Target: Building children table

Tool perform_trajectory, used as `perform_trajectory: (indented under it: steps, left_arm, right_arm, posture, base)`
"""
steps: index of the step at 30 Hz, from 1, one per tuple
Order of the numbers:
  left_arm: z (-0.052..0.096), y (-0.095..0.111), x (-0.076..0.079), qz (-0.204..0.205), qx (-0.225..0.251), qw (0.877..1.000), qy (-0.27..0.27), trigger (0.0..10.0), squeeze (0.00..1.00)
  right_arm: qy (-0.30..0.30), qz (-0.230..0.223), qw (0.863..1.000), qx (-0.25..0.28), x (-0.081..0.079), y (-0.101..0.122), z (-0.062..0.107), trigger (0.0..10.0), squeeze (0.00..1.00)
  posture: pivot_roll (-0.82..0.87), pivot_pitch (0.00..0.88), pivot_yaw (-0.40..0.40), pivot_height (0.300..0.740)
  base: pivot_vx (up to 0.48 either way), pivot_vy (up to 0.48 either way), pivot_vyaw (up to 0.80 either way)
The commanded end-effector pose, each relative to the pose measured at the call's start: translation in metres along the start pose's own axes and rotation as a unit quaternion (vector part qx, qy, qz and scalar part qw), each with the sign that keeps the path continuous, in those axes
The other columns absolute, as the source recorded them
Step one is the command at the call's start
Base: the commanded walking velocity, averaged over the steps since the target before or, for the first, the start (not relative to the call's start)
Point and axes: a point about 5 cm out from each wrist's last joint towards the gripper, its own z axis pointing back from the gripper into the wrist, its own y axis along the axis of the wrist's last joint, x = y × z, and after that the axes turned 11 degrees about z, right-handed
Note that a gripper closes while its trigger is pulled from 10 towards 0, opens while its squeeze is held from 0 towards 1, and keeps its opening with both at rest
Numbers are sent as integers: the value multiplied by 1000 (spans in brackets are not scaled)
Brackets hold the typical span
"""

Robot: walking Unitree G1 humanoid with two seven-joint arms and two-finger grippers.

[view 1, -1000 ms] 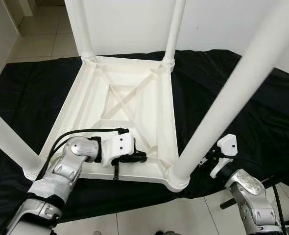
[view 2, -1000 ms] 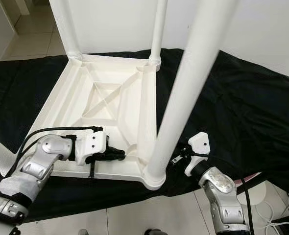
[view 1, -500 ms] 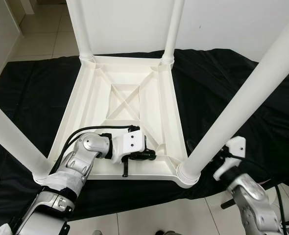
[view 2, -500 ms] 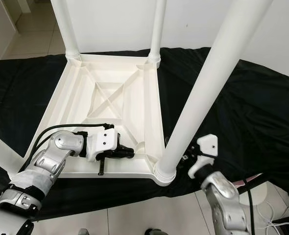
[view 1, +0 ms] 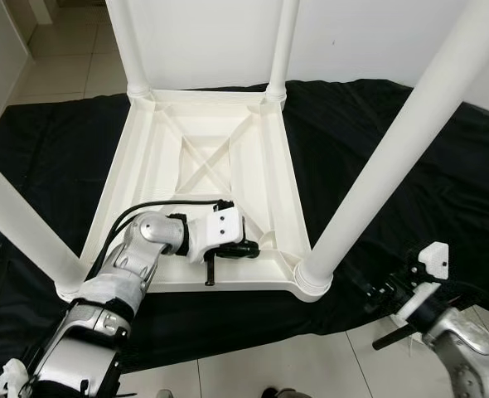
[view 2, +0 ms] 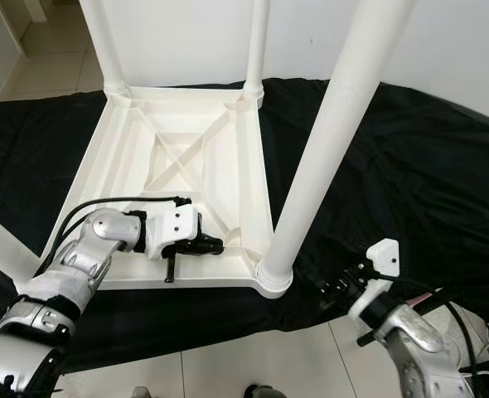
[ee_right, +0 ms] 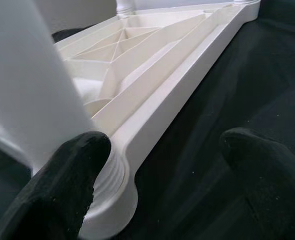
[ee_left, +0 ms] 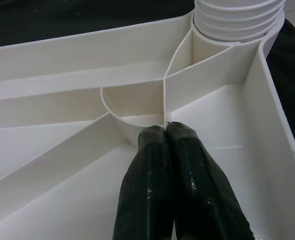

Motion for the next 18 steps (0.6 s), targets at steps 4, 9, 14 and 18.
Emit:
perform_trajectory:
  steps: [4,9,14,18]
  left_arm:
    - [4,7,-29,2,43,966,254,10000,0]
    - [2,8,-25,68,71,977,192,10000,1000]
    - [4,10,-20,51,76,981,173,10000,788]
    - [7,10,-16,50,71,984,157,10000,0]
  right_arm:
    - [45,3,999,1,-8,3,1,10000,0]
    - [77,4,997,21,-19,9,-14,10000,0]
    - [103,5,994,26,-22,11,-19,10000,0]
    - [129,10,991,24,-22,13,-20,10000,0]
  posture:
    - [-32,95,22,740]
    - [-21,80,28,740]
    - [-15,77,28,740]
    - [0,79,16,740]
  base:
    - [0,0,0]
    - [0,0,0]
    - [0,0,0]
    - [0,0,0]
